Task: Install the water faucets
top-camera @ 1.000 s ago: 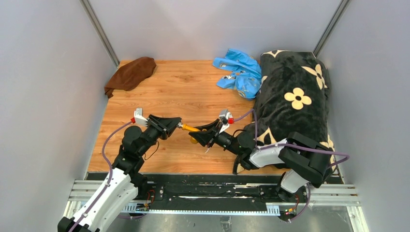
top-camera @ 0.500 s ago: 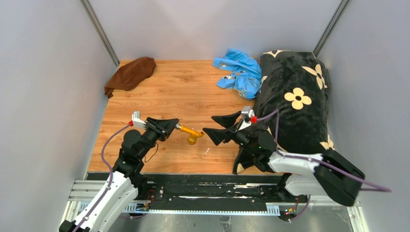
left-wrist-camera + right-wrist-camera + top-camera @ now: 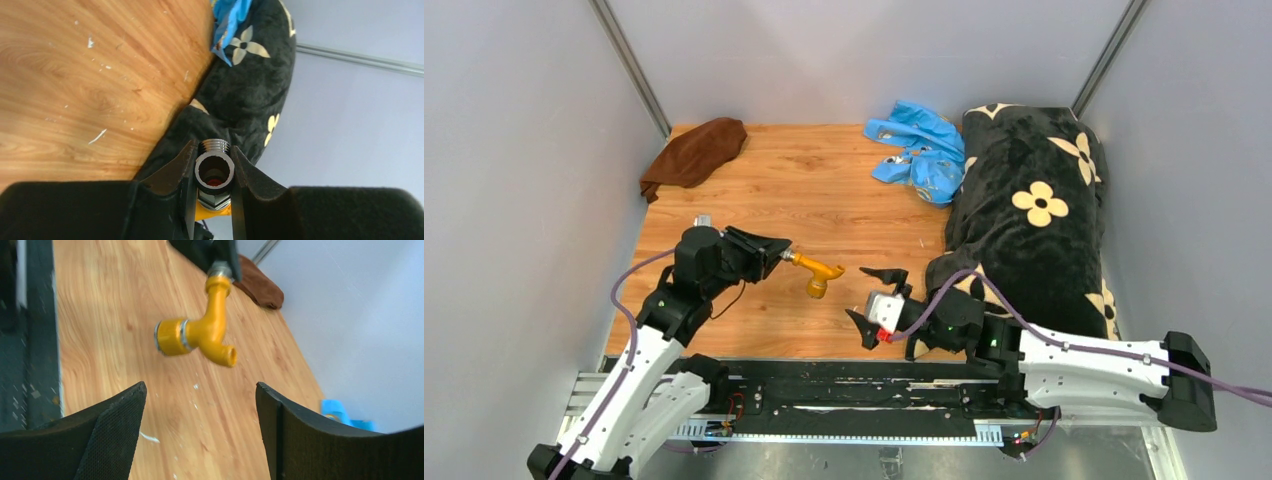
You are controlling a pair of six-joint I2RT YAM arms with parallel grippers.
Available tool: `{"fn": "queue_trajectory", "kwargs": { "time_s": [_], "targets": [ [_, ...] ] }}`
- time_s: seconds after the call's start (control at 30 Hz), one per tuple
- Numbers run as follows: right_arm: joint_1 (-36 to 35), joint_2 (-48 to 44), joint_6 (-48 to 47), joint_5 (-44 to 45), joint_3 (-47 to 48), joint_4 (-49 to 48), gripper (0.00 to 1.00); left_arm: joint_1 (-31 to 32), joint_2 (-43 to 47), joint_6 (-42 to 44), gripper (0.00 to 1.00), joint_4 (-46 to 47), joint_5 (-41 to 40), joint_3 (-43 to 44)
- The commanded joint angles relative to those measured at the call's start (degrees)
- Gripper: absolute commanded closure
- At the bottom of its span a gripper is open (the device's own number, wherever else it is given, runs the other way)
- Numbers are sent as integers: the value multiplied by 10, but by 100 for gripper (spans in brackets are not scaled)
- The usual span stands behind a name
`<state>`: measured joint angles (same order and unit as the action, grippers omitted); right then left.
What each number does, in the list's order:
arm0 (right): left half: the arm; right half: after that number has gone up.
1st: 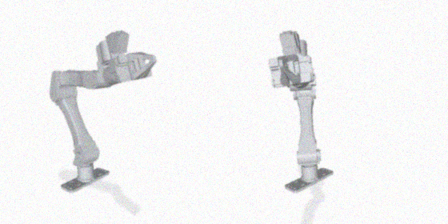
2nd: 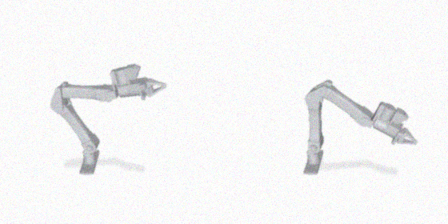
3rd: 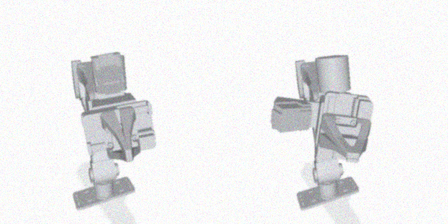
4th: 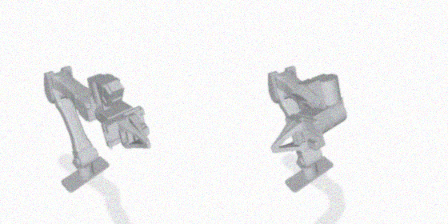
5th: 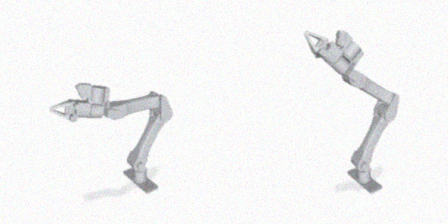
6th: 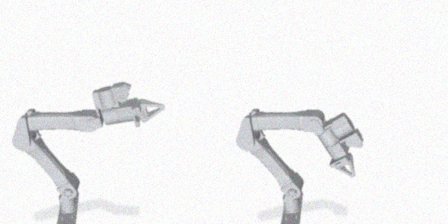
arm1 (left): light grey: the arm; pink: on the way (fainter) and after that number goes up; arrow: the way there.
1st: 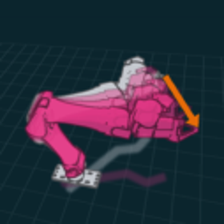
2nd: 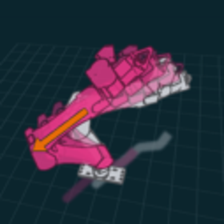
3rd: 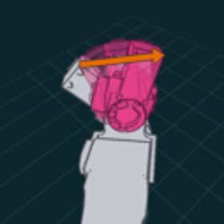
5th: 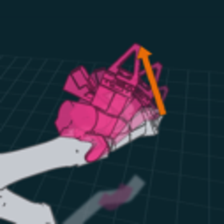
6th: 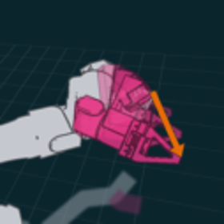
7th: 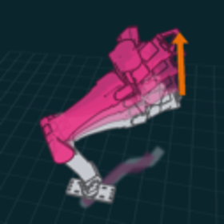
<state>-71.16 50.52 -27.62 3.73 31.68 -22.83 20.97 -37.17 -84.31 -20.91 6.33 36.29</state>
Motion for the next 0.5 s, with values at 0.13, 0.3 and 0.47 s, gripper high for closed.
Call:
{"fn": "queue_trajectory", "kwargs": {
  "time_s": [0.13,0.3,0.47],
  "targets": [
    [-109,68,-339,202,4,-7,21,-1,-90,23,100,-202,-1,128],
    [-137,147,-495,257,-18,-162,20,-1,-132,27,100,-267,0,180],
    [-139,275,-612,269,-20,-327,19,-2,-168,37,100,-318,7,226]
  ]
}}
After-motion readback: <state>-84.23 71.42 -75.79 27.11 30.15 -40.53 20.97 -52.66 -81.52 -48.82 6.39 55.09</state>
